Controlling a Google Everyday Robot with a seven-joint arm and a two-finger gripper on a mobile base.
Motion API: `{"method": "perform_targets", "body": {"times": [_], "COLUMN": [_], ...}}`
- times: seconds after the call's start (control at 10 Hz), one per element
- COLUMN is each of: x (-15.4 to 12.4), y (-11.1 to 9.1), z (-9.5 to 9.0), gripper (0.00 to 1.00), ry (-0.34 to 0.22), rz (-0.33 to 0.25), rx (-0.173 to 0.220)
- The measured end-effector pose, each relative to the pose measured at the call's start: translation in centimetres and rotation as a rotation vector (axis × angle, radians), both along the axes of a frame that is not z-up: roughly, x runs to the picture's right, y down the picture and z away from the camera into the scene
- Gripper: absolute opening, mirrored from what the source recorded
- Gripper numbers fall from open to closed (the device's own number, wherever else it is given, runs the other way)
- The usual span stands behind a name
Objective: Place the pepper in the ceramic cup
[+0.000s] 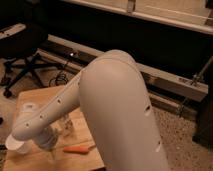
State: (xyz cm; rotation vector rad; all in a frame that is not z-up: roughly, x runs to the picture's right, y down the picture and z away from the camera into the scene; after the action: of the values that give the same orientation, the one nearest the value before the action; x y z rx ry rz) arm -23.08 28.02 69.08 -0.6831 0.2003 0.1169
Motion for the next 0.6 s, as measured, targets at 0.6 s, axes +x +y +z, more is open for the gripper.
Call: {"method": "perform_targets", "body": {"times": [0.6], "x": [1.5], "y": [2.2], "z": [0.0], "gripper": [0.80], "ry": [0.098], "rz": [-0.002], "rx": [0.038]}}
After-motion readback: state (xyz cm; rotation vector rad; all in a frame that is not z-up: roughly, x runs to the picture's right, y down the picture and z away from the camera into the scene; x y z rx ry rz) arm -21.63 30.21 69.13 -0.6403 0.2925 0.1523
